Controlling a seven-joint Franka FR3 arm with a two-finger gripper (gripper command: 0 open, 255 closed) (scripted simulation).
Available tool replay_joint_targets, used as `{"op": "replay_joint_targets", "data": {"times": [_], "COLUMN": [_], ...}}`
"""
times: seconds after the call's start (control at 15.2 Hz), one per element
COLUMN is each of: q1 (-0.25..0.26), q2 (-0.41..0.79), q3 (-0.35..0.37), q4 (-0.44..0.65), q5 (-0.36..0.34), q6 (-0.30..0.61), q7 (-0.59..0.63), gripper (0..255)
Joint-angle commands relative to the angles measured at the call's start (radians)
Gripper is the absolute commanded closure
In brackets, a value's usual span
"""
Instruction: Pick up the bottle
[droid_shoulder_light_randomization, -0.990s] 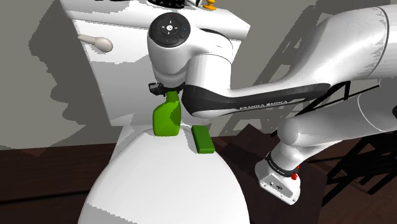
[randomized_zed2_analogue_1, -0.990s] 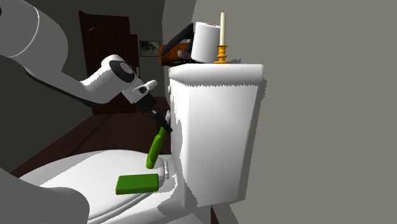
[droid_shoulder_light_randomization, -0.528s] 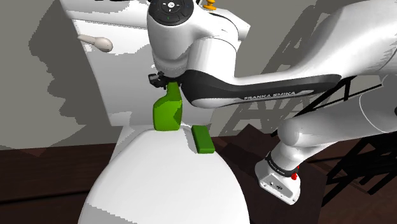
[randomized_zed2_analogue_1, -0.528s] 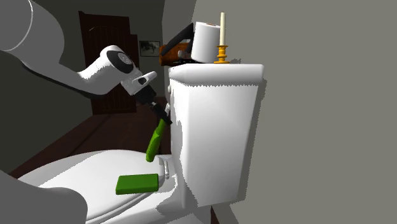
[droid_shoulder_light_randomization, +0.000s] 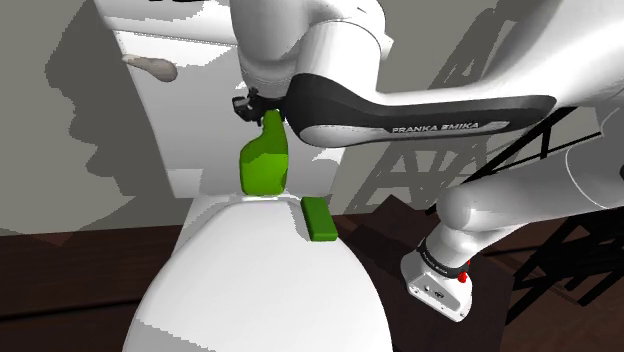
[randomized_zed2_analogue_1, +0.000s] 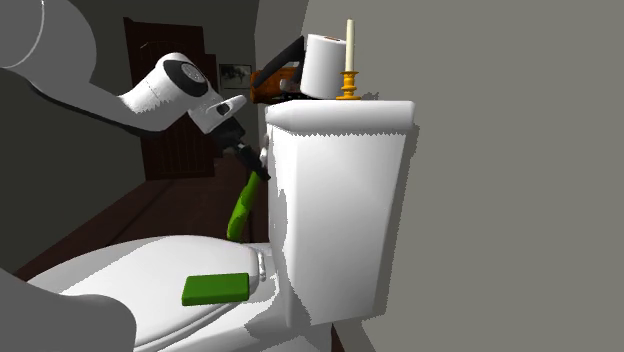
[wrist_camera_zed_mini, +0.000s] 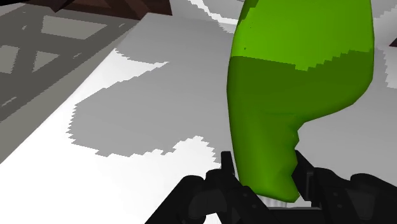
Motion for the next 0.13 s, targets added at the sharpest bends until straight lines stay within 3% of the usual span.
{"op": "replay_joint_targets", "data": {"times": [0.0,0.07], "q1": [0.002,0.001], "q2": [-0.002,-0.002], "q3": [-0.009,-0.008], "q4": [0.015,0.016], "q5": [0.0,0.0], "q6": [-0.014,-0.014], "q7": [-0.008,-0.008], "gripper": [255,255]}}
